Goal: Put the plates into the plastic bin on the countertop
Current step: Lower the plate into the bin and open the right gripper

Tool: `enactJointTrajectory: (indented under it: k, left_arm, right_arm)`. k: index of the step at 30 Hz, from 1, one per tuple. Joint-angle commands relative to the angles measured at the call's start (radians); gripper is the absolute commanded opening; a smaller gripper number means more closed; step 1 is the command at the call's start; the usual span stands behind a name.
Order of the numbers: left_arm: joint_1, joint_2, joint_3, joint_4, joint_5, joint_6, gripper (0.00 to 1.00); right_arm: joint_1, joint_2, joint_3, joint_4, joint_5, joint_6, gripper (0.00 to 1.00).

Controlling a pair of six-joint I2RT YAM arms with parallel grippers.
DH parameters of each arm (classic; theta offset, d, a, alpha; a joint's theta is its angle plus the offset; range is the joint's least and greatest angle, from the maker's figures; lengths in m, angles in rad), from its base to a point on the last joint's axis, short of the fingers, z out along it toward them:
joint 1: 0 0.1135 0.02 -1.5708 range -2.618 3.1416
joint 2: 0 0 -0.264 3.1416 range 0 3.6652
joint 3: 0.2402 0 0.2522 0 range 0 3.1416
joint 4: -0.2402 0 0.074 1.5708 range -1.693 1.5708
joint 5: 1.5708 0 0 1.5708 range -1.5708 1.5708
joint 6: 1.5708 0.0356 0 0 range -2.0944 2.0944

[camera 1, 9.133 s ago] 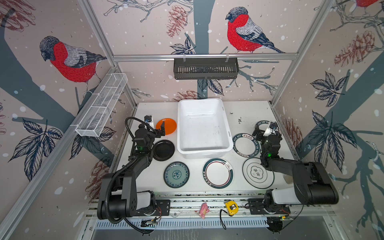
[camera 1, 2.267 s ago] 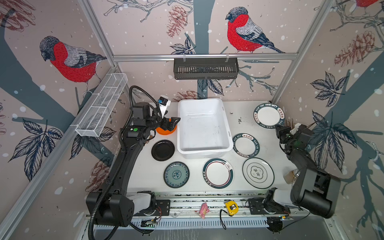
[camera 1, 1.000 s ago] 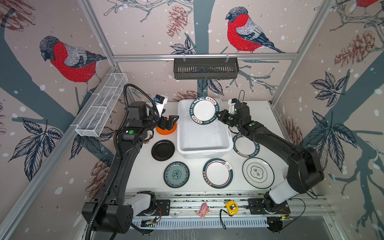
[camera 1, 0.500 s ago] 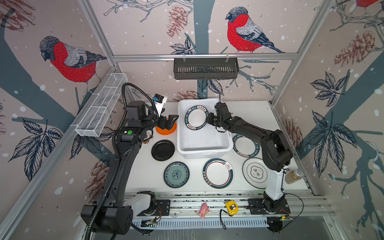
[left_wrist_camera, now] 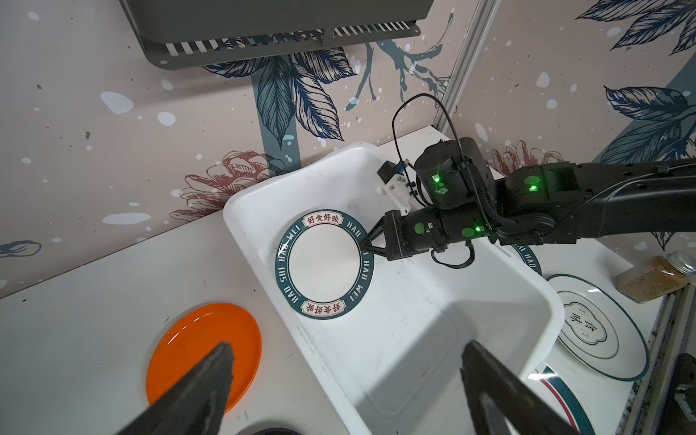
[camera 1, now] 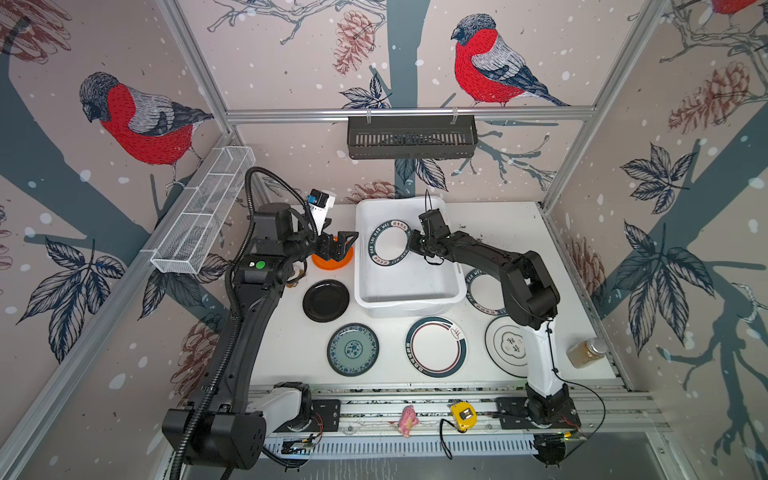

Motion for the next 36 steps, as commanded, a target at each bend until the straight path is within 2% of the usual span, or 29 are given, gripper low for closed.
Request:
enactJointTrajectory:
  k: [1,19,28,36]
  left_arm:
    - [0.000,-0.005,-0.007,0.004,0.026,-0.004,0.94]
    - [0.000,-0.005,-0.012,0.015,0.041,-0.009,0.94]
    - [0.000,-0.002,-0.014,0.014,0.045,-0.009,0.94]
    - [0.000,-0.002,-0.013,0.016,0.047,-0.014,0.94]
  right_arm:
    - [-0.003,0.015,0.010,0.019,0.001,0.007,0.01]
    - [-0.024,0.060,-0.023,0.047,-0.036,0.033,0.09]
    - [-0.031,0.082,-0.025,0.047,-0.036,0.039,0.16]
    - [-0.036,0.097,-0.021,0.041,-0.038,0.036,0.17]
